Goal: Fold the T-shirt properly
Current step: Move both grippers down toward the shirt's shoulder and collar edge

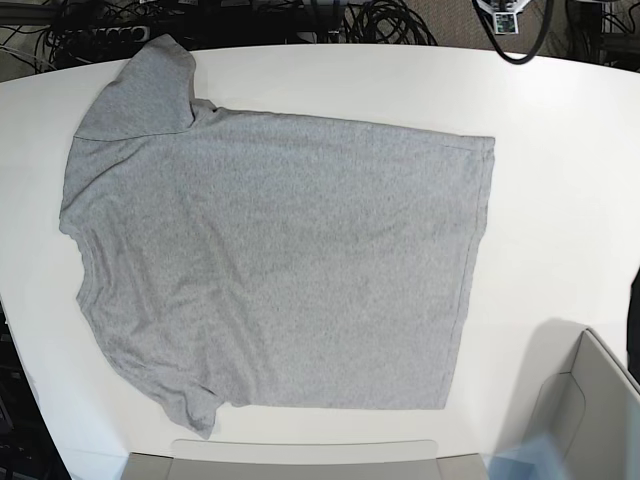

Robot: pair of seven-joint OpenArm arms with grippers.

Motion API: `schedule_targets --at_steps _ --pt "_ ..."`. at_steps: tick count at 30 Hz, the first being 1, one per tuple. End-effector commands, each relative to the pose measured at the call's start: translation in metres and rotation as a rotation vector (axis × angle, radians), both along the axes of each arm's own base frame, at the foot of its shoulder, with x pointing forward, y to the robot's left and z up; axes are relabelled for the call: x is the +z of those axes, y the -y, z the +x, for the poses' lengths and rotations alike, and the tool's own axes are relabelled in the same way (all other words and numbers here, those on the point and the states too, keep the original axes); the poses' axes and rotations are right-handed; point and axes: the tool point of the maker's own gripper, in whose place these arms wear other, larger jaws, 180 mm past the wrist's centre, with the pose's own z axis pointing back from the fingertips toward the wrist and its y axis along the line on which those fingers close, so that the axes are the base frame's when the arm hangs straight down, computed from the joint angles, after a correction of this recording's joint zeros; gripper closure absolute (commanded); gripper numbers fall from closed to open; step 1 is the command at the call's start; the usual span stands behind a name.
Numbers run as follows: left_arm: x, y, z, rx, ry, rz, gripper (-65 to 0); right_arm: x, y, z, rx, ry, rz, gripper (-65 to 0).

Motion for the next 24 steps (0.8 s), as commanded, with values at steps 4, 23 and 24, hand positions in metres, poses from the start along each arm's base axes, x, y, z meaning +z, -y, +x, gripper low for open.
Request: schedule_targets --at_steps 4,23,24 --pt "0.042 -0.022 0.021 0.015 0.070 0.069 -0.1 0.045 -0.002 0.031 0.002 0.132 0.006 -0.1" --pt "0.135 -0.004 0.094 0.028 0.354 0.089 0.0 0.142 0.052 0.136 0.009 0.440 -0.181 -0.1" --pt "0.136 -0.003 0.098 0.041 0.368 0.083 0.0 0.142 0.051 0.137 0.011 0.443 -0.181 -0.1"
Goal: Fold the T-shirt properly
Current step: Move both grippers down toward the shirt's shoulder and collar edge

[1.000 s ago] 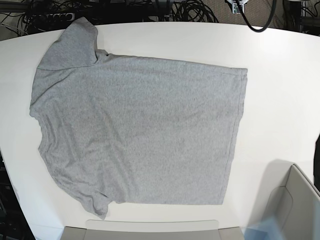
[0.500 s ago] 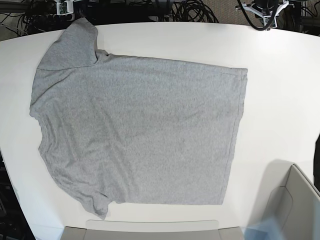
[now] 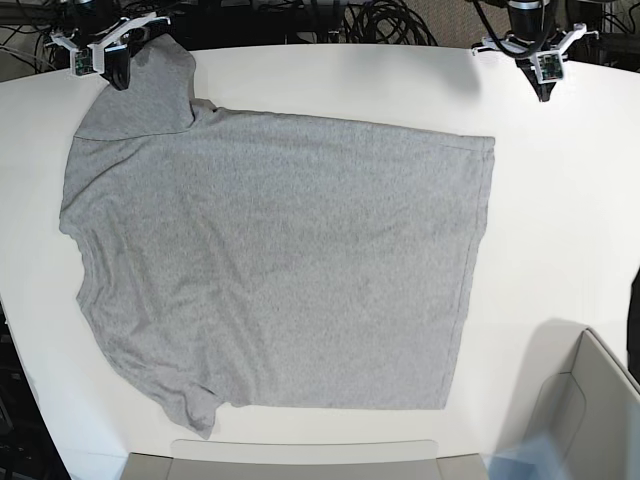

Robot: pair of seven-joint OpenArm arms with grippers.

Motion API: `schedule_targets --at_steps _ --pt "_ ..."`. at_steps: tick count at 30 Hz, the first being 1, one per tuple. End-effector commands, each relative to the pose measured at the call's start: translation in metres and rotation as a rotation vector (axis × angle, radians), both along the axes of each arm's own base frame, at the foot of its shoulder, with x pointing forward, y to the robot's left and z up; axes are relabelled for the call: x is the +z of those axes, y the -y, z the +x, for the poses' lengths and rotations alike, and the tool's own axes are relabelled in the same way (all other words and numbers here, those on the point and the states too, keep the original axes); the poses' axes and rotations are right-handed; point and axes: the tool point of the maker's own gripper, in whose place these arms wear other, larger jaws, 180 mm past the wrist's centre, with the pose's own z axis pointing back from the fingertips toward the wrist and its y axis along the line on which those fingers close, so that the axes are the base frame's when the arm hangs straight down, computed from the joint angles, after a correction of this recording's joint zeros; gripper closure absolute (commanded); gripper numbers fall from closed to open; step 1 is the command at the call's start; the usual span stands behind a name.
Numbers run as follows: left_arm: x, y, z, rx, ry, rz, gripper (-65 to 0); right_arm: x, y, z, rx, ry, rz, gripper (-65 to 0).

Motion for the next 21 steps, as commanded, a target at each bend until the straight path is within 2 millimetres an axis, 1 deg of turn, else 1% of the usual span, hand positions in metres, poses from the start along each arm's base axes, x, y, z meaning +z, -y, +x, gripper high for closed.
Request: schedule_targets --at_steps 1,4,8,10,11,16,19,21 --pt "0.008 0.001 0.007 0.003 0.036 0.005 0.0 0.011 0.000 0.007 0.011 0.047 -0.005 -0.1" --pt "0.002 0.002 0.016 0.037 0.021 -0.027 0.0 0.016 0.000 0.020 0.005 0.084 -0.003 -0.1" --pt "0.001 0.002 0.032 0.055 0.029 -0.051 0.0 0.020 0.000 0.029 0.009 0.113 -0.005 -0.1" --pt "0.004 0.003 0.044 0.058 0.050 -0.061 -0.1 0.024 0.000 0.038 0.010 0.140 -0.005 -0.1" --pt "0.006 0.008 0.052 0.049 0.066 -0.073 -0.1 0.026 0.000 0.041 0.010 0.151 -0.005 -0.1" --pt "0.011 0.049 0.089 -0.041 0.136 -0.155 -0.2 0.032 -0.001 0.056 0.041 0.177 -0.016 -0.1" --pt "0.020 0.084 0.116 -0.123 0.194 -0.213 -0.2 0.033 0.001 0.064 0.047 0.169 -0.029 -0.1" --pt "0.032 0.110 0.137 -0.185 0.253 -0.252 -0.3 0.033 0.002 0.068 0.039 0.167 -0.023 -0.1"
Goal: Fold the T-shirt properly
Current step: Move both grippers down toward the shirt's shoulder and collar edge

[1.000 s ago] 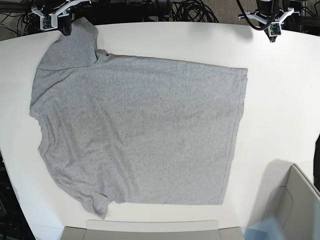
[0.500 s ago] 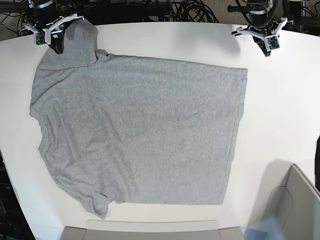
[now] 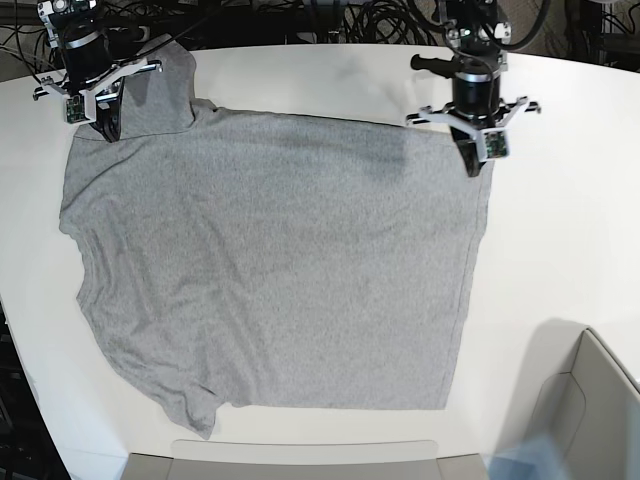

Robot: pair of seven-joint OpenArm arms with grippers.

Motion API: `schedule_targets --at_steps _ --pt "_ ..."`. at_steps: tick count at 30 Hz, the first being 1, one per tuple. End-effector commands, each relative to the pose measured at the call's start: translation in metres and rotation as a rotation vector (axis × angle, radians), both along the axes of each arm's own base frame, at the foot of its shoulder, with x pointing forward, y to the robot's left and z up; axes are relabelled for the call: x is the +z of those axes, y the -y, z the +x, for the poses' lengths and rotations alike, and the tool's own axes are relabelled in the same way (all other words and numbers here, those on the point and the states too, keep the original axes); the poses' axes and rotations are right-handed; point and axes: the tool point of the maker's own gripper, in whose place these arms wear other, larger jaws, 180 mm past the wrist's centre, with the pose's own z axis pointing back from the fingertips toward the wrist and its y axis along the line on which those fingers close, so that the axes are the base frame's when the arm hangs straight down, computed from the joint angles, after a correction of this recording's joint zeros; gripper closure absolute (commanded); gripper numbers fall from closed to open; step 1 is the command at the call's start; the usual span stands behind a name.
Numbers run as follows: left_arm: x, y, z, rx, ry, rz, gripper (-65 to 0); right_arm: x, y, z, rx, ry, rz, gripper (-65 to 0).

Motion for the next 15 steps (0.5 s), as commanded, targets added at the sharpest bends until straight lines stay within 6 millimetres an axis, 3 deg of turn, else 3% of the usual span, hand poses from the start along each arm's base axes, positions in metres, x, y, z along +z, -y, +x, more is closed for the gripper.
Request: schedule_targets --at_steps 1,6,8,10,15 --pt "0.018 0.009 0.011 -0.018 0.076 -0.007 -0.3 0.011 -0.001 0.005 0.004 0.040 0.010 -0.1" --pt "0.033 0.071 0.027 -0.276 0.129 -0.064 -0.3 0.019 -0.018 0.008 0.029 0.040 0.243 -0.1" --pt "0.039 0.102 0.027 -0.411 0.150 -0.098 -0.3 0.028 -0.026 0.008 0.080 0.038 0.352 -0.1" --pt "0.043 0.122 0.023 -0.501 0.159 -0.118 -0.3 0.038 -0.025 0.009 0.144 0.020 0.379 -0.2" --pt "0.040 0.123 0.019 -0.544 0.149 -0.099 -0.3 0.060 0.002 0.008 0.220 0.045 0.240 -0.3"
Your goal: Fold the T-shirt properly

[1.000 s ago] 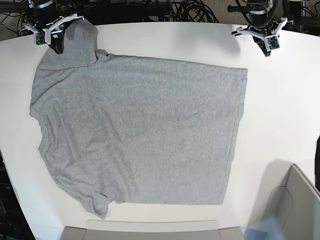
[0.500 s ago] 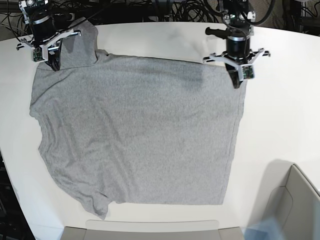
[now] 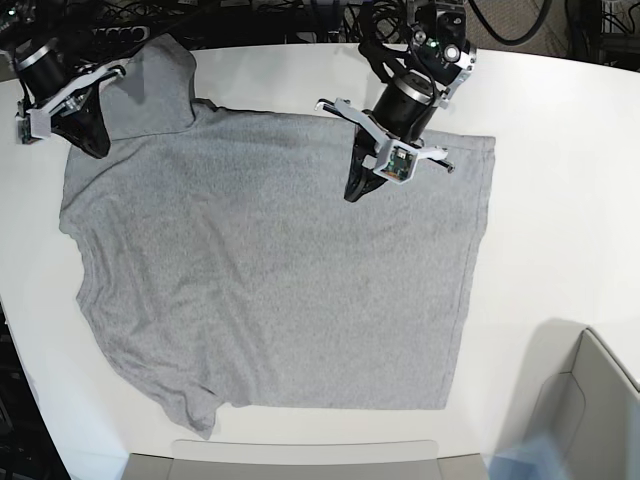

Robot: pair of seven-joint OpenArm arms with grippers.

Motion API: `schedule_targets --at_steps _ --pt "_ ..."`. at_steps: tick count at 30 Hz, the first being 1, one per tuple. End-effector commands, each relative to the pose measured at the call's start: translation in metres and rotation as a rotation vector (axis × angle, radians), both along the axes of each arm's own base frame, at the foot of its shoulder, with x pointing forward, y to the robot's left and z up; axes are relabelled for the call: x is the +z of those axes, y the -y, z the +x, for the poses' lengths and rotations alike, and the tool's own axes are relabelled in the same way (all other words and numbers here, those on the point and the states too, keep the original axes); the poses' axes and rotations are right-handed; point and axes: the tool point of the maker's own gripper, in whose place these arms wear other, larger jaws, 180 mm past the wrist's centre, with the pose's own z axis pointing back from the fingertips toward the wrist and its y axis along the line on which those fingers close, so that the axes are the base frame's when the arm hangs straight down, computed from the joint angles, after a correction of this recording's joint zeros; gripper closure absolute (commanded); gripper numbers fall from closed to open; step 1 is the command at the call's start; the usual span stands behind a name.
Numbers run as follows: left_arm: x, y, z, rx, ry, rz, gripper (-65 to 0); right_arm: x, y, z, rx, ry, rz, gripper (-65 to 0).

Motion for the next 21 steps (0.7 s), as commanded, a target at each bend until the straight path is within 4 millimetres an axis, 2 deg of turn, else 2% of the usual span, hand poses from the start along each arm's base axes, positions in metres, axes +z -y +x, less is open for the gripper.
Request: schedule_targets --at_steps 1,3,6,12,17,21 --pt "0.009 -0.004 0.001 -0.007 0.037 0.008 -0.3 0.015 0.006 0.002 0.004 0.052 -0.022 -0.3" --pt "0.005 -0.007 -0.003 -0.016 0.028 0.024 -0.3 0.012 0.020 -0.003 -0.035 0.031 -0.078 -0.3" --pt "0.003 -0.007 -0.005 -0.018 0.023 0.027 -0.4 0.005 0.030 -0.007 -0.065 -0.001 -0.135 -0.3" --pt "0.004 -0.006 -0.005 -0.020 0.026 0.024 -0.4 0.001 0.030 -0.007 -0.105 0.003 -0.116 -0.2" --pt "0.003 -0.006 -0.006 -0.020 0.020 0.026 -0.4 0.009 0.035 0.002 -0.155 0.054 -0.101 -0.3" --pt "0.003 -0.006 -0.006 -0.020 0.019 0.027 -0.3 0.011 0.061 0.007 -0.330 0.045 -0.072 -0.3"
